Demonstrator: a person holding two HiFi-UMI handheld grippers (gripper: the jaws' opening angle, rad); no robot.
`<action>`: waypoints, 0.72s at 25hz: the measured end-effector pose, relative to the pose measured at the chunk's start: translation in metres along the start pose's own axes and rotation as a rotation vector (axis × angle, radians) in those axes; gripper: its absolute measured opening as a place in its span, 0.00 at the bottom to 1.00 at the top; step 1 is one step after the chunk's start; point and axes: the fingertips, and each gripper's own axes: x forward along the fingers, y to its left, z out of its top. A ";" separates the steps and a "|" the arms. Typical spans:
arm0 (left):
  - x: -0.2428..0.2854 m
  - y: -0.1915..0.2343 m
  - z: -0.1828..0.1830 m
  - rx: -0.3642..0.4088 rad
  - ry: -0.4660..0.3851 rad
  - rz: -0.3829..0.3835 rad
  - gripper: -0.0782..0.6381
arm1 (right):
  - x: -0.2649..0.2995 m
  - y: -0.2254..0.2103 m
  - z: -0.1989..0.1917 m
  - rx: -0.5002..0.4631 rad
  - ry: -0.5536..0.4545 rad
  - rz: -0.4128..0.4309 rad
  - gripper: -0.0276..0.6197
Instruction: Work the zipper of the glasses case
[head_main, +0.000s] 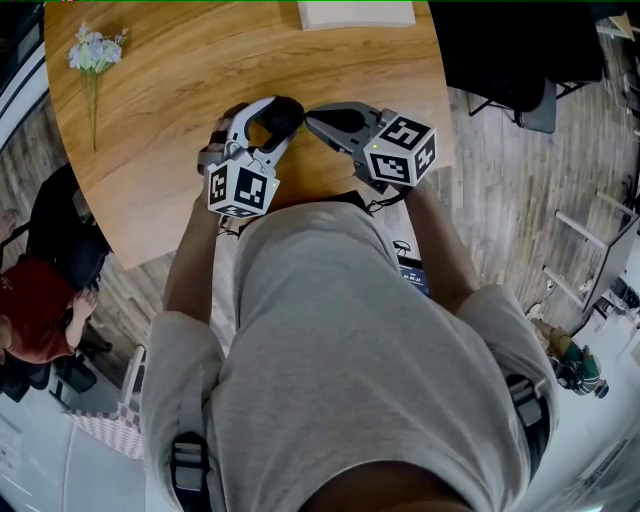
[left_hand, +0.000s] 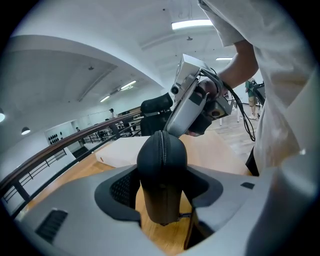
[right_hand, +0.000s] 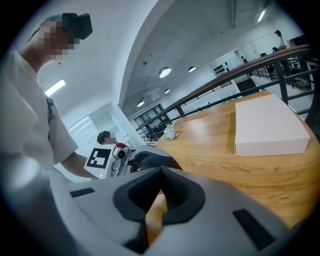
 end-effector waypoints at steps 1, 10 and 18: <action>0.001 0.000 0.000 0.004 0.004 0.001 0.48 | 0.000 -0.001 0.000 -0.012 0.007 -0.012 0.08; 0.009 0.006 -0.001 0.033 0.034 0.011 0.48 | 0.003 0.010 0.007 -0.167 0.084 -0.097 0.08; 0.013 0.004 -0.005 0.049 0.058 -0.002 0.48 | 0.012 0.021 0.003 -0.226 0.143 -0.111 0.08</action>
